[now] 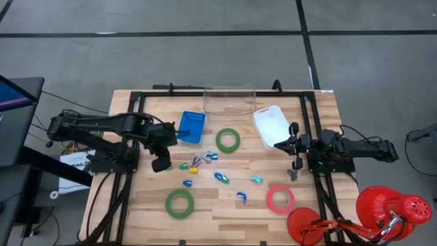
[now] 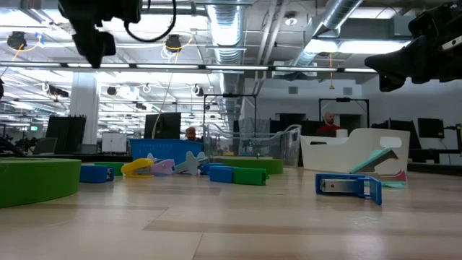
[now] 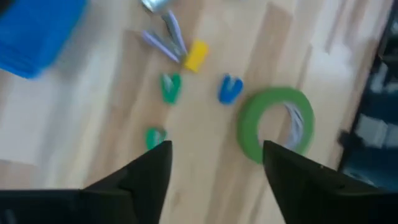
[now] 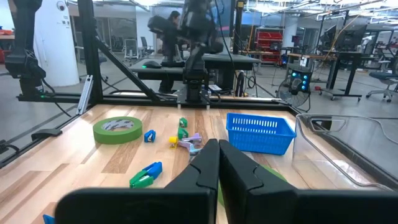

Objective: Pick and place Stapler, Stapler remover, tape
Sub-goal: Put the top left green stapler into the blue bin

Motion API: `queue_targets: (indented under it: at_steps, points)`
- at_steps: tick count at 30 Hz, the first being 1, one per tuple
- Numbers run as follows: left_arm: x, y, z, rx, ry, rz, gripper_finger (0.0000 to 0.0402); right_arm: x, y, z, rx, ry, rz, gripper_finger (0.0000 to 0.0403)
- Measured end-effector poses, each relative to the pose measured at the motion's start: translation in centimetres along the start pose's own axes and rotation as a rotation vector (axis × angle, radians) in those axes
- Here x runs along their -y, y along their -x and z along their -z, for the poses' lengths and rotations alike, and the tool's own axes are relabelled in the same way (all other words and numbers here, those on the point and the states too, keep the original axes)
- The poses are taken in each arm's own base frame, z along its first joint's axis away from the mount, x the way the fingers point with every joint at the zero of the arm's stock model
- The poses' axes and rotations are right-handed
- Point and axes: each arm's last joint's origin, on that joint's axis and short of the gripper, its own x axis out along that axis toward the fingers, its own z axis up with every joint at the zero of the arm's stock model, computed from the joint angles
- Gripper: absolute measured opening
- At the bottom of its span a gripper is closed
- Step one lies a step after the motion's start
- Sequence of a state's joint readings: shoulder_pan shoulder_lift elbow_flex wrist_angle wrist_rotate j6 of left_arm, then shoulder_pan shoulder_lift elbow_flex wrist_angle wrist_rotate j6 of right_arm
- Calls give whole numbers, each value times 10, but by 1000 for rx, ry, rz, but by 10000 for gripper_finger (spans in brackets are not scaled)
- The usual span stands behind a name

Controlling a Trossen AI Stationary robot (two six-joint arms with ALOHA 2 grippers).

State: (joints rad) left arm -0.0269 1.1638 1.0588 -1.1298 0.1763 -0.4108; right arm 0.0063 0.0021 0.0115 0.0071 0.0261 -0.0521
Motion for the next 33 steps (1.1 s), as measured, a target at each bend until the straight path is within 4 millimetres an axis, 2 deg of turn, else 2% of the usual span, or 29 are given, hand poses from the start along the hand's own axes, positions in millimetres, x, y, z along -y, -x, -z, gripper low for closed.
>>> queue_targets:
  at_steps: [6, 17, 22, 29, 33]
  points:
    - [3, -17, -6, -114, 52, 38, 278, 0, 0, 0, 0, 0, 0, 1]
    - [17, -32, -4, -167, 54, -17, 267, 0, 0, 0, 0, 0, 0, 1]
    - [24, -34, 1, -130, -32, -103, 258, 0, 0, 0, 0, 0, 0, 1]
    - [34, -35, 7, -89, -289, -207, 253, 0, 0, 0, 0, 0, 0, 1]
    - [38, -36, 10, -73, -305, -235, 259, 0, 0, 0, 0, 0, 0, 1]
